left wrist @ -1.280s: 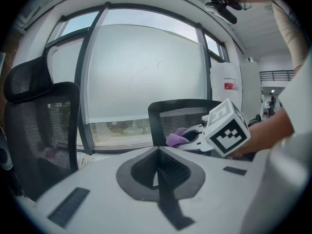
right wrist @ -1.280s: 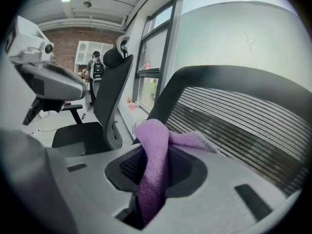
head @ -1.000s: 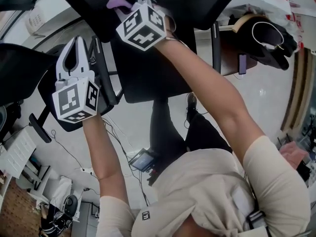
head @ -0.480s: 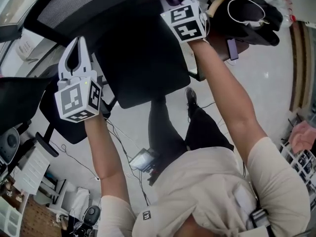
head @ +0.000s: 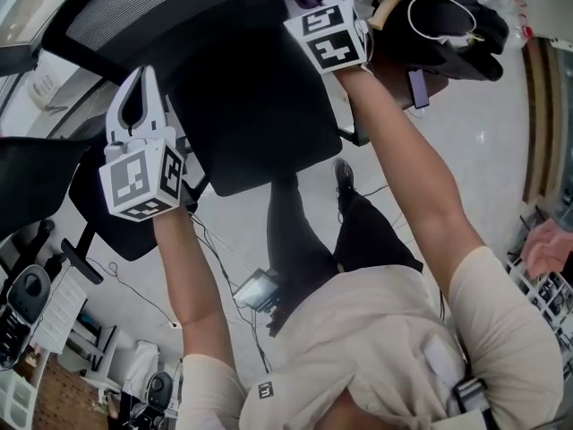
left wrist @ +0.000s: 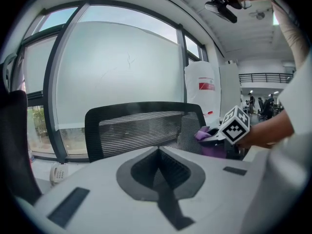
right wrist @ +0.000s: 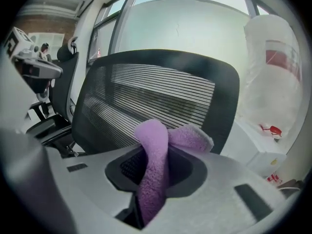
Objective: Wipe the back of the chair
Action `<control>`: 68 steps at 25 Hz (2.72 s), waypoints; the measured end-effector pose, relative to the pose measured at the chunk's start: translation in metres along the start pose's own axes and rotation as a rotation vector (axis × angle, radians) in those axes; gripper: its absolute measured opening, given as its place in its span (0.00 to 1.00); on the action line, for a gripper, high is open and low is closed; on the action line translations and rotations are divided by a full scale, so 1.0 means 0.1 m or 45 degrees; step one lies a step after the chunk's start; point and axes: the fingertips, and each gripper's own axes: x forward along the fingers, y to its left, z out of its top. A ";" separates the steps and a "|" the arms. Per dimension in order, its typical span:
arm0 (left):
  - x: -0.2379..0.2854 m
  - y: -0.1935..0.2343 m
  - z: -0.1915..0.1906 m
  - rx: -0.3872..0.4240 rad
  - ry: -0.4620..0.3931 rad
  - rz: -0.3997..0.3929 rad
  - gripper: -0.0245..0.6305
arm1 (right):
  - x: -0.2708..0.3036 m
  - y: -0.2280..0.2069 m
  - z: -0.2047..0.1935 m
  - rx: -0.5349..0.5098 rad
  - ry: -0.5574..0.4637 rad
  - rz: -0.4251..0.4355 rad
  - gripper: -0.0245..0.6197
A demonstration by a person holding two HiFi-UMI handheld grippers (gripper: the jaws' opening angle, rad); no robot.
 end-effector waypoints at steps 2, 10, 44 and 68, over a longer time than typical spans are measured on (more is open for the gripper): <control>-0.05 0.07 -0.03 -0.009 0.000 0.017 0.05 | 0.05 0.09 0.04 -0.005 -0.001 0.023 0.17; -0.33 0.53 -0.22 -0.050 0.011 0.105 0.05 | 0.46 1.12 0.51 -0.103 -0.036 0.232 0.17; -1.17 1.01 0.14 -0.041 -0.016 0.264 0.05 | 0.19 2.37 1.09 -0.323 0.001 0.553 0.17; -2.49 0.04 1.33 0.062 -0.117 0.362 0.05 | -2.41 1.44 2.00 -0.253 -0.364 0.567 0.17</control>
